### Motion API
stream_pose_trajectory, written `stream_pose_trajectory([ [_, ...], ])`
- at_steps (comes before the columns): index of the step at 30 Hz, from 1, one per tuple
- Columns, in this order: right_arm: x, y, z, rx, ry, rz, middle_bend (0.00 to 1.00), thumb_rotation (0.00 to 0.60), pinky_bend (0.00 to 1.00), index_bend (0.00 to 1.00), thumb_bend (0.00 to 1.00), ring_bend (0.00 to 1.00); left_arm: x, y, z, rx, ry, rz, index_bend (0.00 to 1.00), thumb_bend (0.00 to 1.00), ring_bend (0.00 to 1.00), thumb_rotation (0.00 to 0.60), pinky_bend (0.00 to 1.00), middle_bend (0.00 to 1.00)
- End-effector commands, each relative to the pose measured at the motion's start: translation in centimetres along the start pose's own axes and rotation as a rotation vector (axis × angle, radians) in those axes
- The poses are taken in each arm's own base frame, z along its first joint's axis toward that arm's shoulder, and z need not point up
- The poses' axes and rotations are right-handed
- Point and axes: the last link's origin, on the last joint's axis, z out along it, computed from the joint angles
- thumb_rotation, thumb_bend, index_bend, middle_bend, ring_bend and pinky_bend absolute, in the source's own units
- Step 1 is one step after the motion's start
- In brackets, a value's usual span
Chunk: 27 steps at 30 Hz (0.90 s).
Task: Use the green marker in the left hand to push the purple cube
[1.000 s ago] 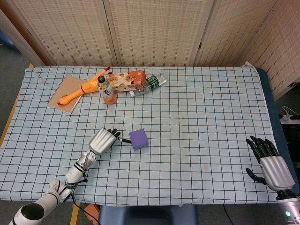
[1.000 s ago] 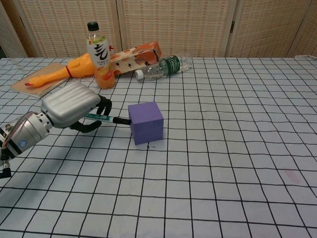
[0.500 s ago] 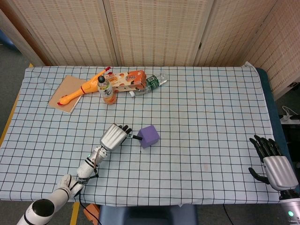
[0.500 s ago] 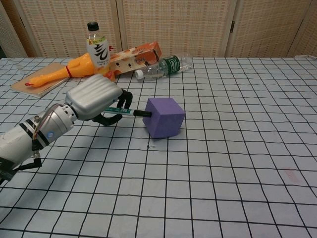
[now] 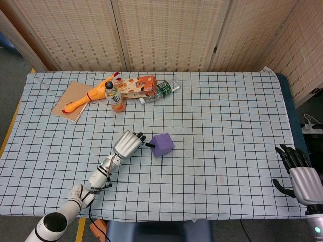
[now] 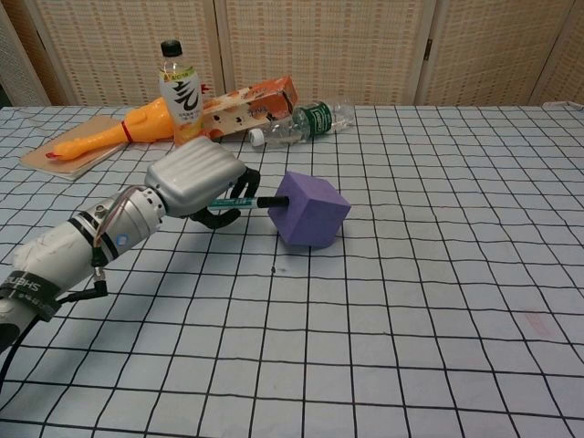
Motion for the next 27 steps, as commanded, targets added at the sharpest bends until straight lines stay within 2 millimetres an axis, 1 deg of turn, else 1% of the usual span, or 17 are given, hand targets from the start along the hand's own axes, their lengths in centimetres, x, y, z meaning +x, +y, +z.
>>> stream_pose_trajectory([
  [1,0.0,0.1,0.1,-0.003,-0.001,-0.001,0.0,0.6,0.0,0.0,0.18,0.0,-0.1,-0.1,-0.2,-0.002,0.001,0.002,0.8,0.56,0.73,0.6,0.88,0.81],
  [12,-0.2,-0.3,0.0,0.009,-0.007,-0.004,0.0,0.6,0.0,0.0,0.18,0.0,-0.5,-0.3,-1.0,0.0,-0.01,0.016,0.8,0.56,0.73,0.6,0.88,0.81],
  [22,-0.5,-0.5,0.3,0.019,-0.018,-0.004,0.0,0.6,0.0,0.0,0.18,0.0,-1.6,-1.0,-2.7,0.018,-0.053,0.047,0.8,0.56,0.73,0.6,0.88,0.82],
  [27,-0.5,-0.8,0.2,0.028,-0.02,-0.002,0.0,0.6,0.0,0.0,0.18,0.0,-1.5,-0.8,-2.5,0.024,-0.048,0.043,0.8,0.56,0.73,0.6,0.88,0.82],
])
